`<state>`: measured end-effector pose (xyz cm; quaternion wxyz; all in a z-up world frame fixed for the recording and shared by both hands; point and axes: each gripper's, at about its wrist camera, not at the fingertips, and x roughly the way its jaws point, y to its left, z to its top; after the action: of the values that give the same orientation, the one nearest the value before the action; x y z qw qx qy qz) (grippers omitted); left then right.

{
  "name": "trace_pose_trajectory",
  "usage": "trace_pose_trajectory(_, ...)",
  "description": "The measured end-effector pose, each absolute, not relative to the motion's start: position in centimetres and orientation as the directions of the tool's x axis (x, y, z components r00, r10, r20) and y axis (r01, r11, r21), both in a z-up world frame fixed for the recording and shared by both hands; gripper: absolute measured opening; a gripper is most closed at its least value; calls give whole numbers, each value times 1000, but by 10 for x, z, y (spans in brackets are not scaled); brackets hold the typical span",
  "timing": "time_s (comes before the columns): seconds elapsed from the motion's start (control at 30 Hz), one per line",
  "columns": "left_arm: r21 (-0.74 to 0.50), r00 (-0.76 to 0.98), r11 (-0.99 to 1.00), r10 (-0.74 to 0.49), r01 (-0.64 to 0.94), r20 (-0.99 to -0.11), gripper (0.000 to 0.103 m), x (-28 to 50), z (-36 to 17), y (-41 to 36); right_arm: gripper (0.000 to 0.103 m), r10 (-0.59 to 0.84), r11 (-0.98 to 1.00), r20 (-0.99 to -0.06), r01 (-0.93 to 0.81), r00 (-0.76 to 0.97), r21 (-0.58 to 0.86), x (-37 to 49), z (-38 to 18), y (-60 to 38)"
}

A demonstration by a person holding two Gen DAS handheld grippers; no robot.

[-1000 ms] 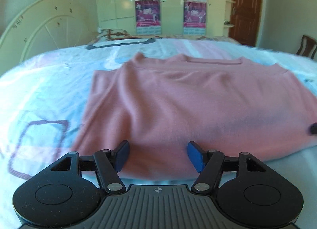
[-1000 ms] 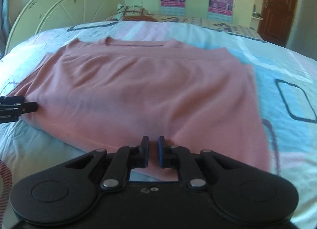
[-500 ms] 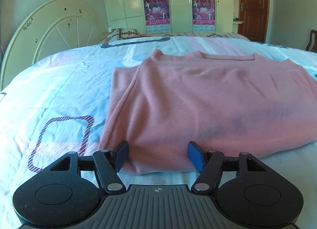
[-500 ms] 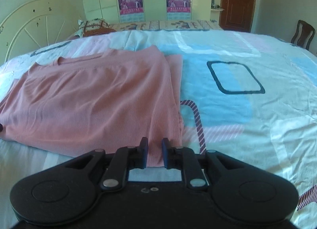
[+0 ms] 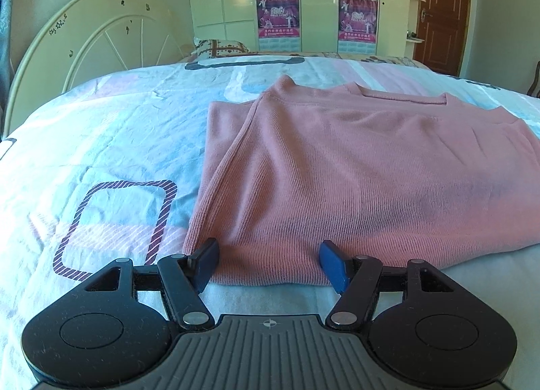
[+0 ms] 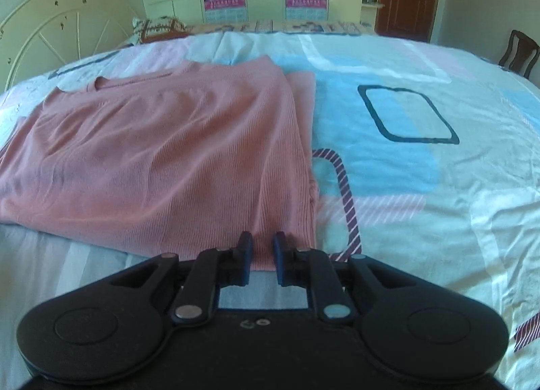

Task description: Fold small clothes

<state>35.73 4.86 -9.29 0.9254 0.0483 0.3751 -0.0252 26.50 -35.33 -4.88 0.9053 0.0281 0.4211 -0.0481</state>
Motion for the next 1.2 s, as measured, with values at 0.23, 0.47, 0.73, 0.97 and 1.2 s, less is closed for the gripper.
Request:
trace_pose_trajectory(0.23,70,722,995,-7,76,-692,66,357,-95,48,13,-65,995,-774,101,629,-1,267,-48,-352)
trace_pose_trajectory(0.47,84,706,993,2,81,-708,71,359,-91,48,14,-66,995,-783,96,618,-8,269,-46,-351)
trace_pose_trajectory(0.73,-139,723,985,-25,-100,-690,80,328,-66,86,17,-19,996,-730,76,683,45,268,-26,-338)
trace_pose_trajectory(0.97,-543,727,798,-207,-263,-655,72,339,-103,110,10,104,984,-673,22,732,176,289,-19,-312)
trace_pose_trajectory(1.2,-675,797,679,-219,-290,-563,72,385,-126,110,3,208,968,-653,-59,728,242,334,-21,-270)
